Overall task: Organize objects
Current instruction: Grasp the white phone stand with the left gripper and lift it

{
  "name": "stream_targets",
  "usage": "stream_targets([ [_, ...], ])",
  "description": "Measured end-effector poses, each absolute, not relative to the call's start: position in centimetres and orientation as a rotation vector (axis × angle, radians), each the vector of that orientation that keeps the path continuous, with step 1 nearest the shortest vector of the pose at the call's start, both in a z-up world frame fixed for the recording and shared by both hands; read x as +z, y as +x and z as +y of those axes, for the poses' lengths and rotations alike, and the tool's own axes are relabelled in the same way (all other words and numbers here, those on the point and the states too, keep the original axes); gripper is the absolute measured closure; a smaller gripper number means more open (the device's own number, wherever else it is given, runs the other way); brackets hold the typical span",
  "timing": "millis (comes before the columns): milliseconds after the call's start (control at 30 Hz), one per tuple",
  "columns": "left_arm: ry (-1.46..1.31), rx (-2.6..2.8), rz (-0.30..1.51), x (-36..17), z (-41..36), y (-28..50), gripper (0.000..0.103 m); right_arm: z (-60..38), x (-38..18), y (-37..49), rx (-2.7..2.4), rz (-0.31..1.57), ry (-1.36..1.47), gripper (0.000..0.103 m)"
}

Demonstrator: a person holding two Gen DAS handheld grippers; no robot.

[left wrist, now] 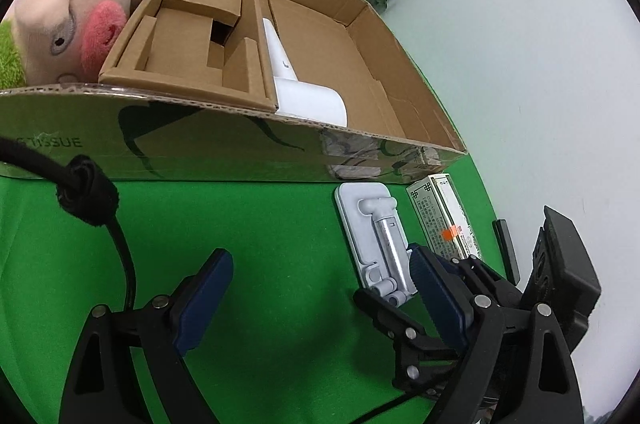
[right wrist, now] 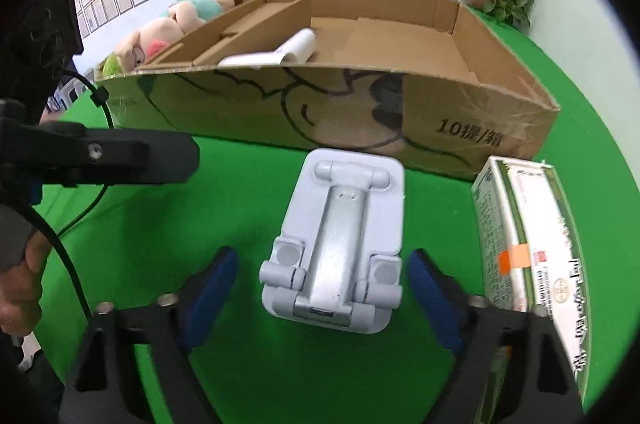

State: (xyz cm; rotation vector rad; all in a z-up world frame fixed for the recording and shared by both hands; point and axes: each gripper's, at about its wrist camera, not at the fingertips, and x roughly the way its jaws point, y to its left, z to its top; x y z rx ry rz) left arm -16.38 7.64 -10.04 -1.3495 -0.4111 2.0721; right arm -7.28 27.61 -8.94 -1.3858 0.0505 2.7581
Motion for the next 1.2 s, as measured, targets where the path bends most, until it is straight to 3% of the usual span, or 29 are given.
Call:
stream_targets([
  [200,-1.345,2.01,-0.402,-10.3,8.0,-15.4,0.013,26.5,-8.8,-4.5,2.789,0.132,-1.393,0.034],
  [300,-1.362,1.91,-0.487,-11.2,7.8,-14.9,0.013,25.6,-8.6,-2.5,2.861,0.237,-1.421,0.033],
  [333,-1.367,1.877,-0.519,-11.5,7.7,-14.7,0.013,25.3,-8.5,-1.8,2.89,0.273,-1.424,0.032],
  [400,-1.359,1.835,-0.549,-11.9,7.6,-14.3,0.014,24.9,-8.1,-1.0,2.949,0.289,-1.392,0.02],
  [567,-1.362,1.787,-0.524,-11.9,7.8,-13.7,0.016,24.2,-7.6,-1.1,3.004,0.231,-1.347,0.017],
  [667,-1.393,1.727,-0.545,-12.4,8.0,-13.7,0.03,23.8,-7.9,-1.4,2.972,0.147,-1.36,0.017],
  [767,-1.399,1.711,-0.533,-12.5,8.2,-13.4,0.034,23.4,-8.2,-1.5,2.974,0.132,-1.382,0.017],
  [1033,-1.402,1.722,-0.521,-12.5,8.2,-13.1,0.037,22.9,-8.3,-1.9,2.931,0.059,-1.379,0.016],
  [1200,-1.407,1.739,-0.527,-12.5,8.0,-12.9,0.045,21.7,-8.7,-2.0,2.887,-0.059,-1.372,0.016],
])
